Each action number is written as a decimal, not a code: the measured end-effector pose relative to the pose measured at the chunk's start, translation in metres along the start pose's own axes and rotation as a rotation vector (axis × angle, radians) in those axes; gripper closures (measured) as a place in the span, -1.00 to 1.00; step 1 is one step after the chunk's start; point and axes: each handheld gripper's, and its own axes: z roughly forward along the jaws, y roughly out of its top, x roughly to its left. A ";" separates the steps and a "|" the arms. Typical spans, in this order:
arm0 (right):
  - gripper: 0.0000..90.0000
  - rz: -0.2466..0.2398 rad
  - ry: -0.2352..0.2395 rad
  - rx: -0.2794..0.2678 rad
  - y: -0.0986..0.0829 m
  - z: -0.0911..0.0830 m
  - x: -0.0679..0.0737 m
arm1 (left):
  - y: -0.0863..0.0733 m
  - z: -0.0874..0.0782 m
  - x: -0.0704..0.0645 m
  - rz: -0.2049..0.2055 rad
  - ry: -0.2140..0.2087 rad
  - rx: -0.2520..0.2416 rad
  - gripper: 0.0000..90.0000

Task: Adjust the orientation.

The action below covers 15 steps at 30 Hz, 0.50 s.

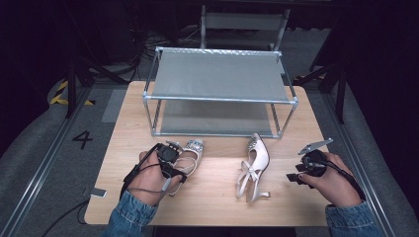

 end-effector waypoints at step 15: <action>0.00 -0.002 0.005 0.001 0.000 0.003 0.001 | 0.001 0.033 0.009 -0.087 -0.142 0.076 -0.31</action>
